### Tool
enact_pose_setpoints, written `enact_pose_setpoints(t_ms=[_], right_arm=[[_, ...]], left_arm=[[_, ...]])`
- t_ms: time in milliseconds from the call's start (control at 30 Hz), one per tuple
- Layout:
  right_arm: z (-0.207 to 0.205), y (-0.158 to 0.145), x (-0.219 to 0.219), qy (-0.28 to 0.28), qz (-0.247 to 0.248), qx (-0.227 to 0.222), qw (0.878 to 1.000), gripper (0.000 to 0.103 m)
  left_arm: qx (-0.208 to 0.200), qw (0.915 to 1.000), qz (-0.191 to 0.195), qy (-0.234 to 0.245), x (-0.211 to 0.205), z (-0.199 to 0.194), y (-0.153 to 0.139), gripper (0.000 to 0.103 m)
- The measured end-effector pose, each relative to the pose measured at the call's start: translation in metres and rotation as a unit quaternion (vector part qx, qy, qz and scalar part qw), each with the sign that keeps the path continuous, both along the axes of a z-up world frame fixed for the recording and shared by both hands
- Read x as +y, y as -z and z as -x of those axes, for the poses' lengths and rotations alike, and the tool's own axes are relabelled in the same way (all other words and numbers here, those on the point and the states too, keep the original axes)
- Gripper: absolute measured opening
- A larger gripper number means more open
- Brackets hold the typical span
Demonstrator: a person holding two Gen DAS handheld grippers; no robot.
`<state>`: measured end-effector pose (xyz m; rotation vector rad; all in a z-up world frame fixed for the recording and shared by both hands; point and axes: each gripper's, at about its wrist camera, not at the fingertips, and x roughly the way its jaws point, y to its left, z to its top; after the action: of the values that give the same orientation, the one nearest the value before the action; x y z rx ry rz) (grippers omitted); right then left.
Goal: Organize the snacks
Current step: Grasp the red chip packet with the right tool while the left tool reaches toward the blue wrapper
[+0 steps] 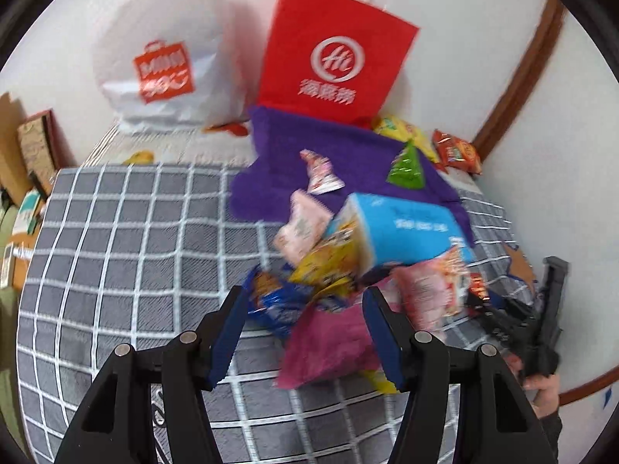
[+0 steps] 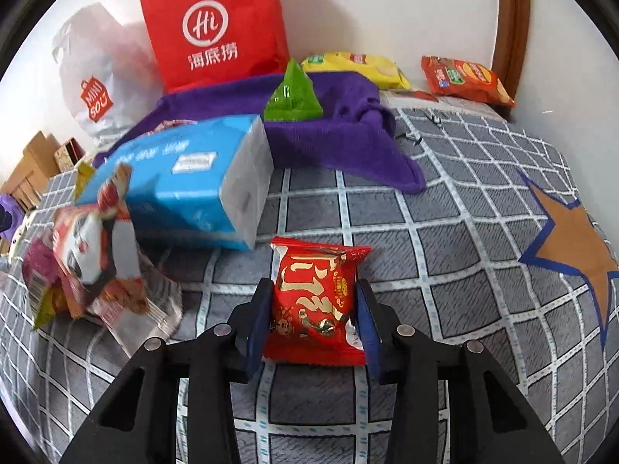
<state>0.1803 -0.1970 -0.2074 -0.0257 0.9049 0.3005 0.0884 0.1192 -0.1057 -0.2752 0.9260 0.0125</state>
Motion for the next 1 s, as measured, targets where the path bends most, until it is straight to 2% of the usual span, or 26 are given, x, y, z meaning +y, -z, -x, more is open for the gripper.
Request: enact_pose_setpoints(t_ms=[133,267,333,433,533,633,800,1000], right_arm=[[-0.003,0.001,-0.002,0.0,-0.012,0.006,1.0,0.042],[-0.003,0.002,-0.006,0.0,-0.024,0.009,1.0,0.043],[-0.004,0.002,-0.007,0.0,-0.031,0.01,0.999,0.043],[-0.004,0.002,-0.007,0.0,-0.034,0.011,0.999,0.043],[-0.004,0.002,-0.007,0.0,-0.034,0.011,0.999,0.044],[-0.004,0.003,-0.007,-0.001,-0.035,0.011,0.999,0.044],[-0.004,0.003,-0.004,-0.003,-0.026,0.01,1.0,0.046],[-0.004,0.003,-0.002,-0.004,-0.017,0.009,1.0,0.046]], left_arm=[[0.02,0.9989,-0.033,-0.026,0.01,-0.001,0.019,0.059],[0.035,0.9977,-0.04,-0.041,0.024,-0.006,0.033,0.059],[0.045,0.9977,-0.042,-0.03,0.024,-0.015,0.04,0.059],[0.053,0.9964,-0.066,-0.002,0.016,-0.028,0.05,0.059],[0.049,0.9974,-0.046,0.026,0.009,-0.031,0.057,0.059],[0.048,0.9966,-0.052,0.041,-0.001,-0.031,0.064,0.059],[0.045,0.9962,-0.05,0.055,-0.006,-0.034,0.071,0.067],[0.034,0.9924,-0.092,0.075,-0.021,-0.037,0.075,0.075]])
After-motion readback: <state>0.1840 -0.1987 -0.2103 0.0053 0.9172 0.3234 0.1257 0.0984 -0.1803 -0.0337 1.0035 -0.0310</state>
